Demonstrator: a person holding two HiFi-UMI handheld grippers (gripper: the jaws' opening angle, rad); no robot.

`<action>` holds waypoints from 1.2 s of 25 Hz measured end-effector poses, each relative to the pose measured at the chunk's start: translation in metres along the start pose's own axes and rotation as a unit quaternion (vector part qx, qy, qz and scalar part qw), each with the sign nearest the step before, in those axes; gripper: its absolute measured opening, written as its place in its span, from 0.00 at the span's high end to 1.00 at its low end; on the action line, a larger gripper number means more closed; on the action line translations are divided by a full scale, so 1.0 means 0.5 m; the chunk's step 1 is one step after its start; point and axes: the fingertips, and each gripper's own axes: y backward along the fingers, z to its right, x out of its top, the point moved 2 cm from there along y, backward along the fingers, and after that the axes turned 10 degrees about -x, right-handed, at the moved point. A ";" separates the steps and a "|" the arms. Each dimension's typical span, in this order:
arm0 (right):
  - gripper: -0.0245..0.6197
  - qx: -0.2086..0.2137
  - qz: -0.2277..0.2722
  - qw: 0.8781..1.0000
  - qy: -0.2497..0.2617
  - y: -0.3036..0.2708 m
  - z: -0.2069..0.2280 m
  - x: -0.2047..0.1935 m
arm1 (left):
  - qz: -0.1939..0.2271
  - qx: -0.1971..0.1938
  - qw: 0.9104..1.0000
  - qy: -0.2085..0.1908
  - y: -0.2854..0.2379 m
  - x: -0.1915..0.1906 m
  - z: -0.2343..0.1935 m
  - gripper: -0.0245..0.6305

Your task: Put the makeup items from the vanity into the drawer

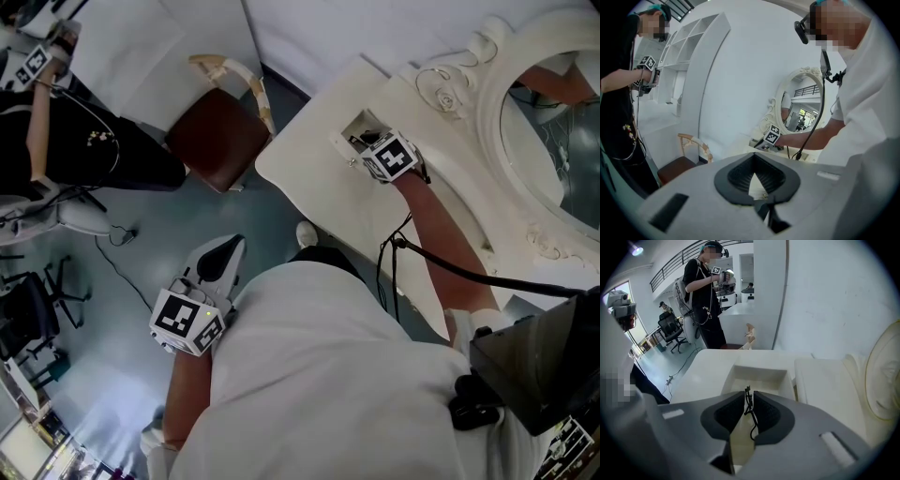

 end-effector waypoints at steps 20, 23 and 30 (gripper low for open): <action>0.96 -0.084 0.122 0.984 -0.098 0.278 -0.237 -0.065 | 0.010 -0.084 0.996 -0.036 0.144 -0.088 0.076 0.97; 0.96 -0.081 0.136 0.981 -0.112 0.332 -0.330 -0.092 | -0.001 -0.102 0.994 -0.044 0.182 -0.120 0.101 0.97; 0.96 -0.062 0.179 0.971 -0.146 0.432 -0.541 -0.141 | -0.002 -0.144 0.988 -0.052 0.262 -0.196 0.158 0.97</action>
